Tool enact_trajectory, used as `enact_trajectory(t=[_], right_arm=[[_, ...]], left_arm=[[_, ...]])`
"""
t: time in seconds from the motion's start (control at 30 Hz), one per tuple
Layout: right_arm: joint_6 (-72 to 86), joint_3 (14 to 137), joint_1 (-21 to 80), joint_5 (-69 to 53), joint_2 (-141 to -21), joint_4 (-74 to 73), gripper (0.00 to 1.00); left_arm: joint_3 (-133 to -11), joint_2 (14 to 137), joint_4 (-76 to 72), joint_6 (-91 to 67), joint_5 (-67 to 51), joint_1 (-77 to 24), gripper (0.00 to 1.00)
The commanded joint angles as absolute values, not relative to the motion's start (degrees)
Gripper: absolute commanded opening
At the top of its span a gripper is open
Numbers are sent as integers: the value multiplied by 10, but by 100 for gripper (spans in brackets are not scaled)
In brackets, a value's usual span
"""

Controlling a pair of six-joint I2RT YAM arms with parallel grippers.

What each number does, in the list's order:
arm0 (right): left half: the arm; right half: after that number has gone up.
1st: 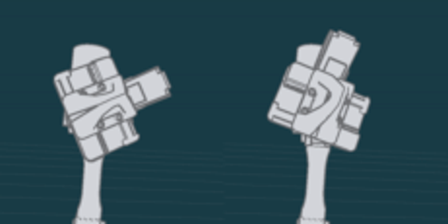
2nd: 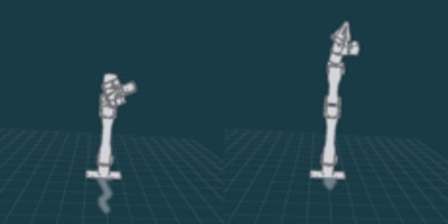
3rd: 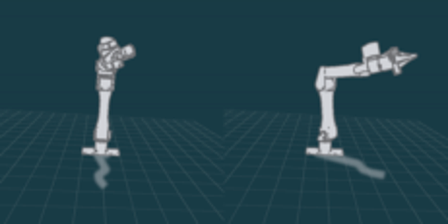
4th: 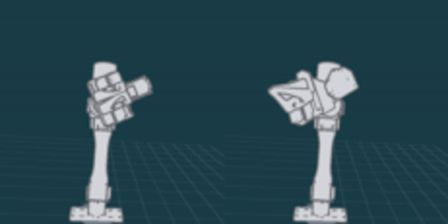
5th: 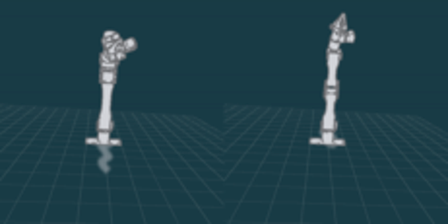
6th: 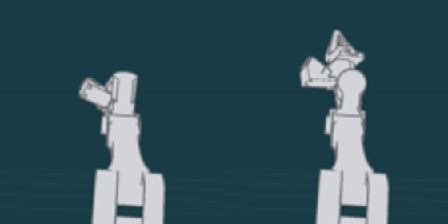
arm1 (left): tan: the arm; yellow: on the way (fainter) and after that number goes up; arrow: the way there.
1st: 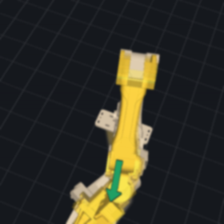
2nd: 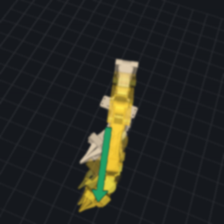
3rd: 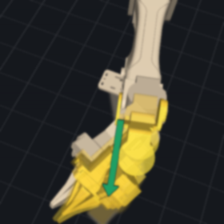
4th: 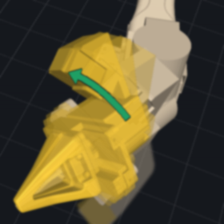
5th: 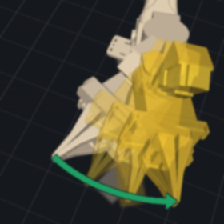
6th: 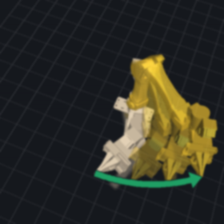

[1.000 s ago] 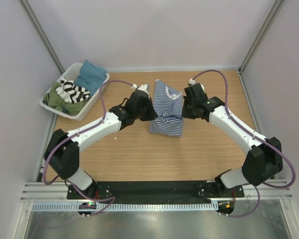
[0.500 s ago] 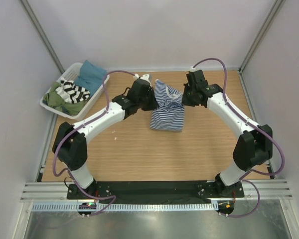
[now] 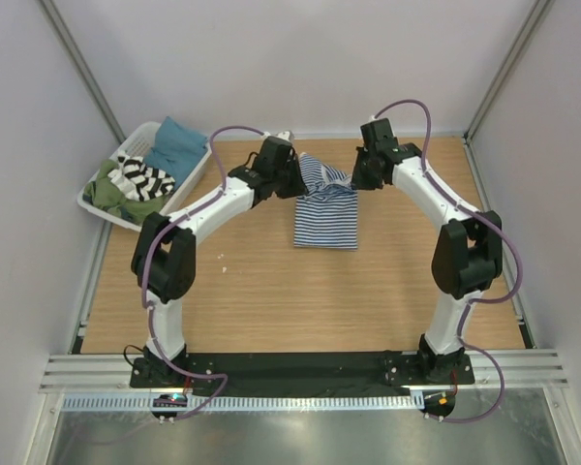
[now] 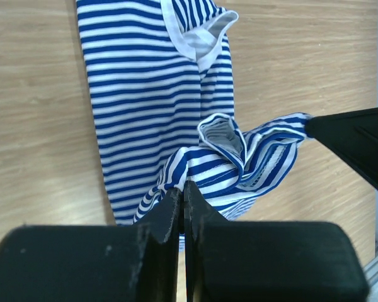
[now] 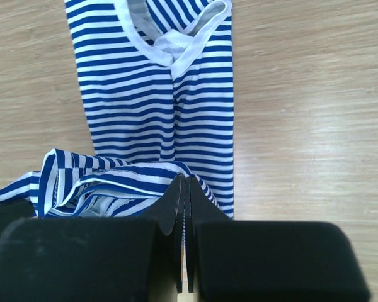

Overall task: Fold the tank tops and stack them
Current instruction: Fold the tank top

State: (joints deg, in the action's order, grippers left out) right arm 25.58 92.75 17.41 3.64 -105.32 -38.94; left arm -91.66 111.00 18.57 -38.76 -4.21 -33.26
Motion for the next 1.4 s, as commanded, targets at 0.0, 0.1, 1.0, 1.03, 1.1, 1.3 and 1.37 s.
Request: enact_trajectory(t=[0.0,0.1,1.0,1.03,1.1,1.3,1.37], right_arm=[[254,969,163,31,-1086,-380,1],[258,992,153,25,-1121,-374,1],[261,996,136,56,-1174,-260,67],[262,985,136,56,-1163,-254,67],[260,953,135,43,-1126,-246,66],[256,852,135,9,-1044,-215,61],[257,827,135,-26,-1032,-221,61]], left_arm=[[-962,1148,176,-378,-69,-323,0],[-990,1171,174,-377,-74,-316,0],[-1019,1242,112,-374,-89,-274,75],[-1009,1224,112,-372,-91,-274,80],[-998,1207,112,-370,-96,-274,85],[-928,1142,105,-371,-112,-275,82],[-905,1131,110,-377,-119,-275,78]])
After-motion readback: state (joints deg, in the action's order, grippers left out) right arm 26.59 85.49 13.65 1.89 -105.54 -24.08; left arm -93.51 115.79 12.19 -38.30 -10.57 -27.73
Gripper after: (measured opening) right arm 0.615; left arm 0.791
